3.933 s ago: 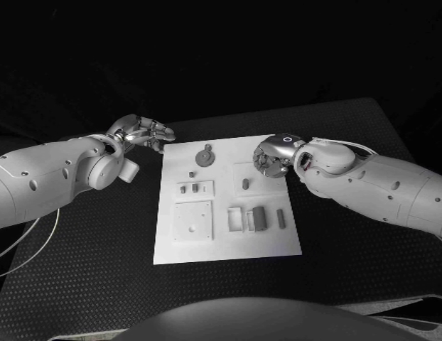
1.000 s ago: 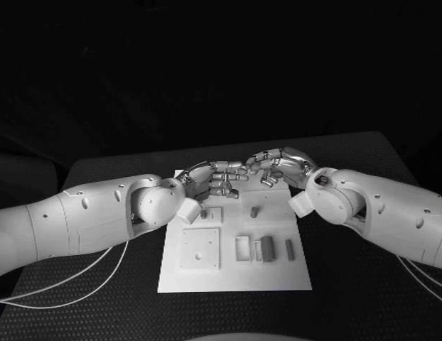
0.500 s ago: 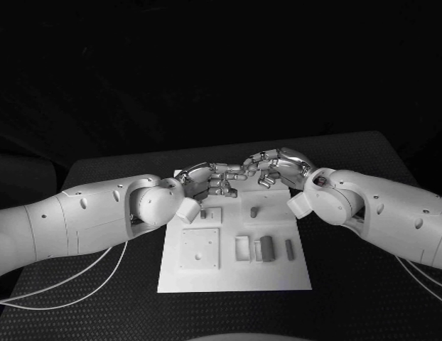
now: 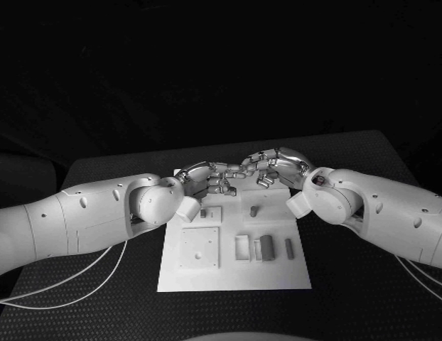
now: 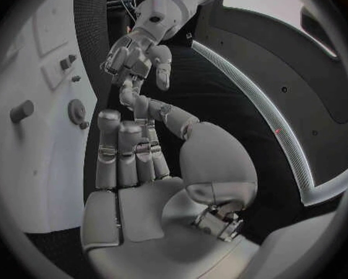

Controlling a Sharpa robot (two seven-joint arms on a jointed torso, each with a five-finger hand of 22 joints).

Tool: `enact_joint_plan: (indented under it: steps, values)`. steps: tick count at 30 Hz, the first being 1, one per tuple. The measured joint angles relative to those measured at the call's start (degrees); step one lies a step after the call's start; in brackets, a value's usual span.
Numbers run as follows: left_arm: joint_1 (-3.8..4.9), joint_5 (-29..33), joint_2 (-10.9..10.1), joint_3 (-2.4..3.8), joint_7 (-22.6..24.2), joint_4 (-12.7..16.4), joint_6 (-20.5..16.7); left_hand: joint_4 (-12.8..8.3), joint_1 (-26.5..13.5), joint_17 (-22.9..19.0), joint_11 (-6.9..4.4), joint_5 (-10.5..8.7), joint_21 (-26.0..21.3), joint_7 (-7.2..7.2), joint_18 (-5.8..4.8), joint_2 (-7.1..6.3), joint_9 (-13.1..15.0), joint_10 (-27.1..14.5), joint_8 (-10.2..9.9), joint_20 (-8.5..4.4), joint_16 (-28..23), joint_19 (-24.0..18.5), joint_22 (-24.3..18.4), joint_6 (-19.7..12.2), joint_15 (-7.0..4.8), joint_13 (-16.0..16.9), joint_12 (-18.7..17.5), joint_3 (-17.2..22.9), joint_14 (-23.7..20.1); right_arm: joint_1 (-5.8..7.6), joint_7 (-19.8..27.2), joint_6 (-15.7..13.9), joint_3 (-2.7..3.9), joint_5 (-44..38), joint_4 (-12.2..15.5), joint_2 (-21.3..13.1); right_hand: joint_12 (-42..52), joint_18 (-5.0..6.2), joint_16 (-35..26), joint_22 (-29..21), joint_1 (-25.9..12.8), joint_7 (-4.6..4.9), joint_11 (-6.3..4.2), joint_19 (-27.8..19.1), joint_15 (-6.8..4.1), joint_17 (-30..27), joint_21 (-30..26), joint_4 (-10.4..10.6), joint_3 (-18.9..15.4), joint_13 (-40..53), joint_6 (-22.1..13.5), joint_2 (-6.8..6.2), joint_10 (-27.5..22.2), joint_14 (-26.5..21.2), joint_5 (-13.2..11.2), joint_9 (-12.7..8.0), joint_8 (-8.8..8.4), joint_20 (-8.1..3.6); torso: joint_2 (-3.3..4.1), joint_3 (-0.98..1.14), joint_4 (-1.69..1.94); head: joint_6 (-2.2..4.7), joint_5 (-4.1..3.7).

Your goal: Assemble the parts on the task board

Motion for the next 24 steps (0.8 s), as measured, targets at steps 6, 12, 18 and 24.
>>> enact_joint_plan:
  steps: [6, 12, 18, 24]
  values:
    - [0.0, 0.0, 0.0, 0.01, 0.1, 0.0, -0.4, -0.1, 0.0, 0.0, -0.09, 0.0, 0.0, 0.31, 0.03, 0.0, 0.0, 0.5, 0.7, 0.01, 0.2, 0.0, 0.2, 0.7, 0.1, -0.1, 0.5, 0.4, 0.1, -0.03, 0.0, 0.3, 0.0, -0.3, -0.1, 0.2, 0.0, 0.0, 0.0, 0.0, 0.0, 0.0, 0.01, 0.0, 0.0, 0.0, 0.0, -0.2, 0.2, 0.0, 0.0, 0.0, 0.0, 0.0, 0.0, 0.0, 0.0, 0.0, 0.0, -0.03, 0.0, -0.04, -0.01]
    - [0.0, 0.0, 0.1, 0.01, 0.2, 0.0, -0.9, -0.2, 0.2, 0.2, -0.25, 0.0, 0.0, 0.45, 0.04, -0.23, 0.2, 2.0, 1.6, 0.01, 0.2, 0.0, 0.6, 2.2, 0.11, 0.0, 1.6, 0.8, 0.1, -0.06, 0.0, 0.5, -0.01, -1.0, -0.2, 0.4, 0.2, 0.0, 0.0, 0.0, 0.0, 0.0, 0.08, 0.0, 0.17, 0.0, 0.0, -0.2, 0.2, 0.1, 0.0, -0.01, -0.1, -0.2, 0.0, 0.0, -0.01, 0.0, -0.01, -0.04, 0.03, -0.11, -0.03]
    - [-0.02, 0.0, 0.2, 0.01, 0.0, 0.0, -1.2, -0.2, 0.2, 0.2, -0.25, 0.0, 0.0, 0.52, 0.04, -0.23, 0.2, 2.4, 1.9, -0.01, 0.2, 0.0, 0.7, 2.6, -0.08, 0.1, 2.0, 0.8, -0.1, -0.11, 0.0, 0.6, 0.0, -1.5, -0.3, 0.5, 0.2, 0.01, 0.0, 0.0, -0.1, 0.0, 0.08, 0.0, 0.16, 0.0, 0.0, -0.2, 0.2, 0.1, 0.0, -0.09, -0.1, -0.2, 0.0, 0.0, -0.01, 0.01, -0.01, -0.04, 0.03, -0.15, -0.02]
    - [0.0, 0.0, 0.4, 0.0, -0.6, -0.1, -1.5, -0.2, 0.5, 0.2, -0.4, 0.0, 0.0, 0.32, 0.04, -0.46, 0.2, 3.3, 2.2, -0.21, 0.5, 0.2, 0.9, 3.2, -0.32, 0.2, 2.7, 0.8, 0.1, -0.15, 0.0, 0.7, 0.0, -2.0, -0.3, 0.5, 0.2, 0.14, 0.0, 0.0, -0.1, 0.0, 0.0, -0.2, 0.16, 0.0, 0.0, -0.2, 0.1, 0.2, 0.0, -0.09, -0.2, -0.2, 0.0, 0.1, -0.07, 0.2, -0.01, -0.03, 0.03, -0.25, 0.02]
